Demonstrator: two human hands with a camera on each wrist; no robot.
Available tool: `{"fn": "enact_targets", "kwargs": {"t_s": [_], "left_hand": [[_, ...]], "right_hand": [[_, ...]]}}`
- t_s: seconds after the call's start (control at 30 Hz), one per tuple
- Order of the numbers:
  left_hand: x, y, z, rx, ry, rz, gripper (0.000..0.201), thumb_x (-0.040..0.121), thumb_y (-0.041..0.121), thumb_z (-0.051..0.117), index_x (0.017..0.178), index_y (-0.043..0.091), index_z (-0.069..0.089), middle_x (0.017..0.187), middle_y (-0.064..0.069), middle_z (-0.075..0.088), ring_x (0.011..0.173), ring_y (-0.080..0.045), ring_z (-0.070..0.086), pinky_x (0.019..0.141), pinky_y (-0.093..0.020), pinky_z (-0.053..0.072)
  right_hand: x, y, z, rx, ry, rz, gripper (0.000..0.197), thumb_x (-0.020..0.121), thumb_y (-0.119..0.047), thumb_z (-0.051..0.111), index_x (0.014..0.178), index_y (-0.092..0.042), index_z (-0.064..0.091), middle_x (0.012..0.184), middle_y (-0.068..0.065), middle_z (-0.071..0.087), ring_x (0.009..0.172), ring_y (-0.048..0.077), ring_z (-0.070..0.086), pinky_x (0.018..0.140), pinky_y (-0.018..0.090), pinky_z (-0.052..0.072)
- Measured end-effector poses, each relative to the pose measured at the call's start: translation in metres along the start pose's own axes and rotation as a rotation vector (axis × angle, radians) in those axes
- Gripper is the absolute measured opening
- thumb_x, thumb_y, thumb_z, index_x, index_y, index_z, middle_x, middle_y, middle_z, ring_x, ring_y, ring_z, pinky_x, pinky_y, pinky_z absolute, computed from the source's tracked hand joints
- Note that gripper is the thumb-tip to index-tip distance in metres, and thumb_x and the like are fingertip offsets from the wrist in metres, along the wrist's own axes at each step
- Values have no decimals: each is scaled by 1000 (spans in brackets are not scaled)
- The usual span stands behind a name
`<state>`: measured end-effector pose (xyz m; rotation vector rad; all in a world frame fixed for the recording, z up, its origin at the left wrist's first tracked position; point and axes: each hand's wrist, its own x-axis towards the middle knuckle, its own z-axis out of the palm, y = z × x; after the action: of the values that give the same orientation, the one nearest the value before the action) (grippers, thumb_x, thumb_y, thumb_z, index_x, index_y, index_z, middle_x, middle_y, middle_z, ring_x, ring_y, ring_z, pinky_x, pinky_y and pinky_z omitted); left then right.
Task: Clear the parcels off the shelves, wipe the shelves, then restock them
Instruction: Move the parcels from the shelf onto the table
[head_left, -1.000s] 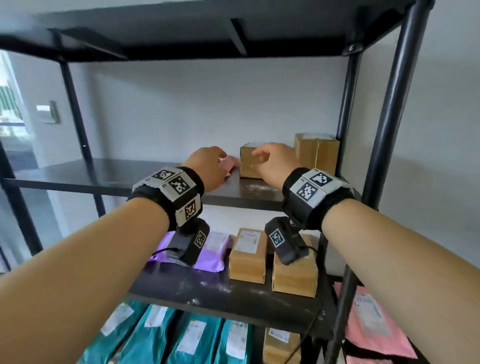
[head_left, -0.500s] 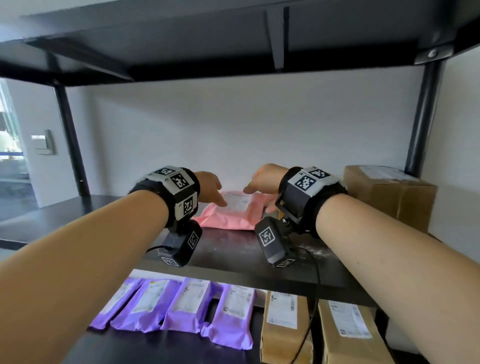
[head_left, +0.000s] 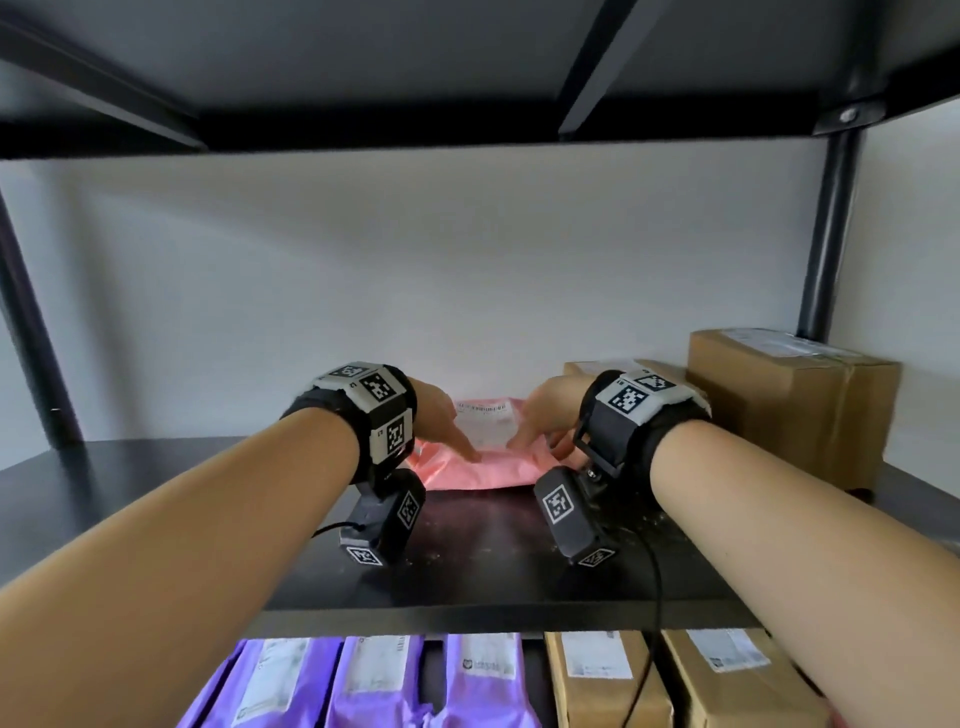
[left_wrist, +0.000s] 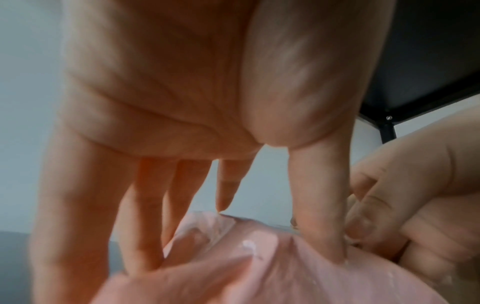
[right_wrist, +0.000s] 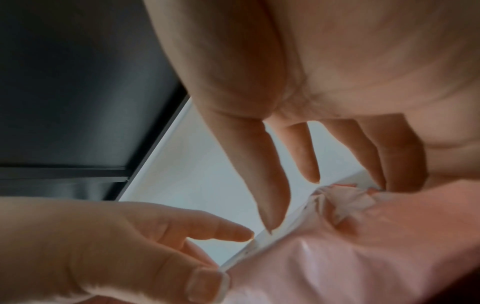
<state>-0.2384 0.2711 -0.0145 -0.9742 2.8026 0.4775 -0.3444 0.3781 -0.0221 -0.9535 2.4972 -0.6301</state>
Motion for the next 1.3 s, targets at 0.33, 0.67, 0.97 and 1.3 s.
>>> {"fn": "enact_targets", "kwargs": {"t_s": [0.33,0.67,0.97,1.3], "left_hand": [[-3,-16,-1,71,109,179,80,80,34,71,146,20,28,146,-3,39,127,-22,44,107,-31,35],[-25,-7,3,-150,481,331,64,82,41,64,138,27,38,122,-8,56,100,-26,60,82,-32,51],[-92,52,44,-275,737,323,69,81,34,67,141,34,34,136,-14,40,118,-37,47,103,-47,40],[-168,173,151,-268,876,300,64,85,25,64,141,33,34,144,-10,25,125,-37,34,104,-43,36]], "right_hand": [[-21,-14,5,126,102,-80,66,75,-8,75,135,-14,49,132,10,54,101,24,59,89,38,52],[-51,-5,4,288,449,-298,78,70,9,70,139,-16,43,135,7,48,105,20,57,77,28,55],[-117,53,-17,138,605,-442,74,77,0,67,141,-22,37,135,7,29,115,17,45,82,2,30],[-198,193,-21,59,683,-582,71,78,1,68,137,-26,40,136,3,23,126,18,35,97,13,25]]}}
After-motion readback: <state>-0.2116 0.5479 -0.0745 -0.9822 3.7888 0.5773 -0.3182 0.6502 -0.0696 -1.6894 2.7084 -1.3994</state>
